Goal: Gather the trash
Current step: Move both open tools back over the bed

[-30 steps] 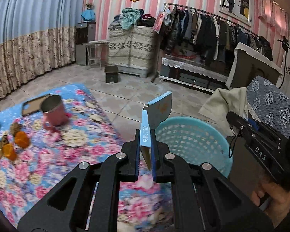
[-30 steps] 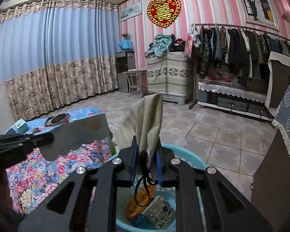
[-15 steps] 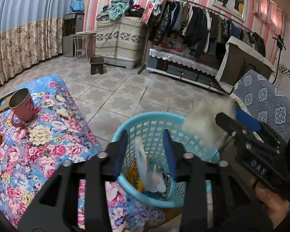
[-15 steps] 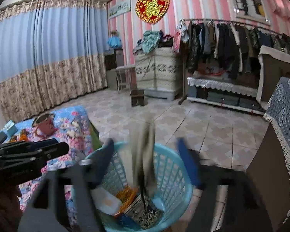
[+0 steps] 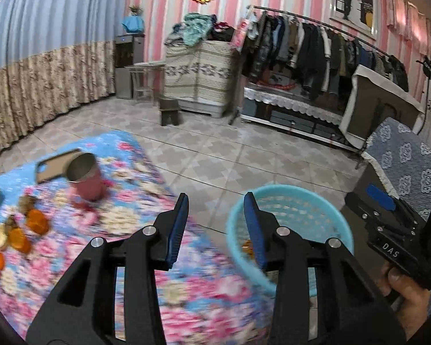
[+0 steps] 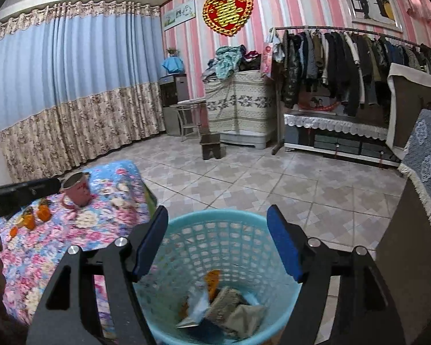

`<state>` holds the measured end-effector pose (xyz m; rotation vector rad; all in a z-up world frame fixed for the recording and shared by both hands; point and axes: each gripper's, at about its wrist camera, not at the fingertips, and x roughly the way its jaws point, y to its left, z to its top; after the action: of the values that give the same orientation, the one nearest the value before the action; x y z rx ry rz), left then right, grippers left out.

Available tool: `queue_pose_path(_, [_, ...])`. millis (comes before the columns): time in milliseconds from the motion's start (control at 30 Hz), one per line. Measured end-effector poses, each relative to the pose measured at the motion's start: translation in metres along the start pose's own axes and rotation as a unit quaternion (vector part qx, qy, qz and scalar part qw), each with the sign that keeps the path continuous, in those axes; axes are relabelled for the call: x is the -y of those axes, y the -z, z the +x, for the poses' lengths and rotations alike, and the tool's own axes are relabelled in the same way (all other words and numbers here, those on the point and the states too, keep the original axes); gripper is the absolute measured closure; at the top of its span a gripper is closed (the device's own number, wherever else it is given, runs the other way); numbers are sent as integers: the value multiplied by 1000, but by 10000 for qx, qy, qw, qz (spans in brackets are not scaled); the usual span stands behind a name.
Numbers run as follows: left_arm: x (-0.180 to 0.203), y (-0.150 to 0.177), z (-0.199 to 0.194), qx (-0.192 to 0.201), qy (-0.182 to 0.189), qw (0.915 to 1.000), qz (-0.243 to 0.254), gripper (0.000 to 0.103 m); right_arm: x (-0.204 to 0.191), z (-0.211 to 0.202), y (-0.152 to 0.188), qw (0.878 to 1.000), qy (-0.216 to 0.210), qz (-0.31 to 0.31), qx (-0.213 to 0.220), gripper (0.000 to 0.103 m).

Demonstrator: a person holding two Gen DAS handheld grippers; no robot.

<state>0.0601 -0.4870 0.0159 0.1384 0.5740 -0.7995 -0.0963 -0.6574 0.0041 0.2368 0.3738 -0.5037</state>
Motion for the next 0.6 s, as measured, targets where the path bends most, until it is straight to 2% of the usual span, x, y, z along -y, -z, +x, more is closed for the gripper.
queue_pose_path(200, [-77,10,-52,179,-667,9976,-107,55,-85,5,11,9964,-735,-407,-128,32])
queue_pose_path(300, [-132,30,-88,259,-1215,9919,-259,53,-130,3,18,9919,-1115,-586,-182,32])
queue_pose_path(367, [-168,47,-110,330,-1671,9848,-352,48,-165,0,25,9875,-1425,-630,-227,32])
queue_pose_path(433, [-200,72,-129,465,-2346,9707,-252,39,-200,-3,36,9802,-1807,-753,-306,32])
queue_pose_path(500, [-230,92,-137,354,-2643,9632,-335,39,-243,-9,50,9723,-2048,-1087,-292,32])
queue_pose_path(533, [-252,107,-140,236,-2770,9591,-525,39,-255,-11,54,9698,-2124,-1159,-295,32])
queue_pose_path(600, [-280,123,-144,111,-2852,9548,-825,39,-287,-13,63,9628,-2362,-1266,-358,32])
